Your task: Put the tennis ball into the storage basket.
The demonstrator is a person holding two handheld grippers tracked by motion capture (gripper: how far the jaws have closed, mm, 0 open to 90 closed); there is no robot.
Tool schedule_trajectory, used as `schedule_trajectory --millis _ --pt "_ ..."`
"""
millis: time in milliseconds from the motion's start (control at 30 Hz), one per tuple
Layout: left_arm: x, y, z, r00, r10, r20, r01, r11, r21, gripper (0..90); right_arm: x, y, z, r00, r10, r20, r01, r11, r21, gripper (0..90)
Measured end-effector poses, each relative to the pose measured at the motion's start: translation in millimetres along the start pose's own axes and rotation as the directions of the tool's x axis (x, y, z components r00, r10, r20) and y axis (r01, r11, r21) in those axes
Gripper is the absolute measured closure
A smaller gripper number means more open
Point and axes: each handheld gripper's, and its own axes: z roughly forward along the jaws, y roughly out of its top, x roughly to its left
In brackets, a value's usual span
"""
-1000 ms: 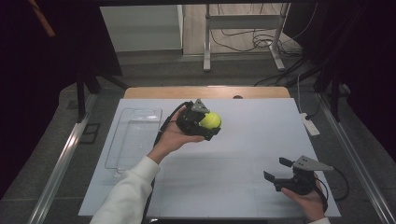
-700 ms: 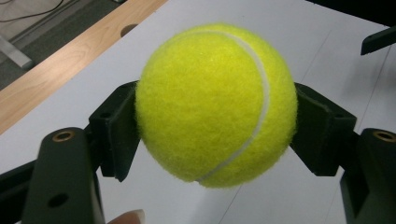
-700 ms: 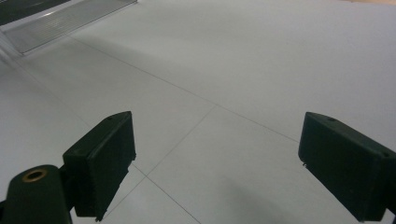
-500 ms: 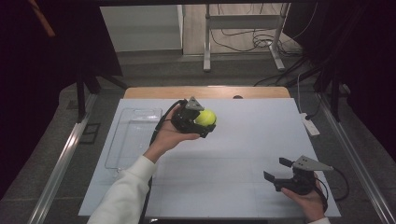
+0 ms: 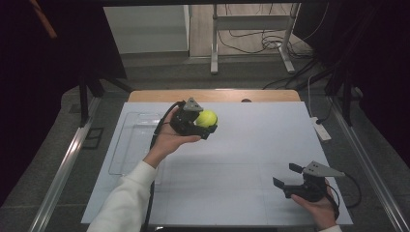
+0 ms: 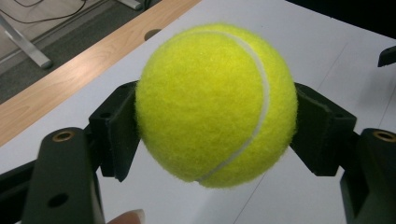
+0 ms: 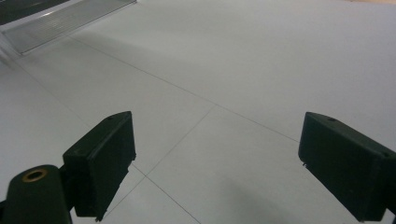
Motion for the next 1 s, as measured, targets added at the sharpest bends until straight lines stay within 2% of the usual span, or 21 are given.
schedule_trajectory --millis 700,1000 --pt "17.0 -7.8 -16.0 0.9981 -0.040 -0.048 0.039 0.9990 -0.021 26.4 0.3 -0.3 0.1 1.0000 0.004 0.002 -0.004 1.000 0.000 11.0" --pt "29.4 -14.2 -28.3 0.9941 -0.068 -0.084 0.066 0.9972 -0.034 26.4 0.7 -0.3 1.1 1.0000 0.001 0.003 -0.001 1.000 0.003 11.1"
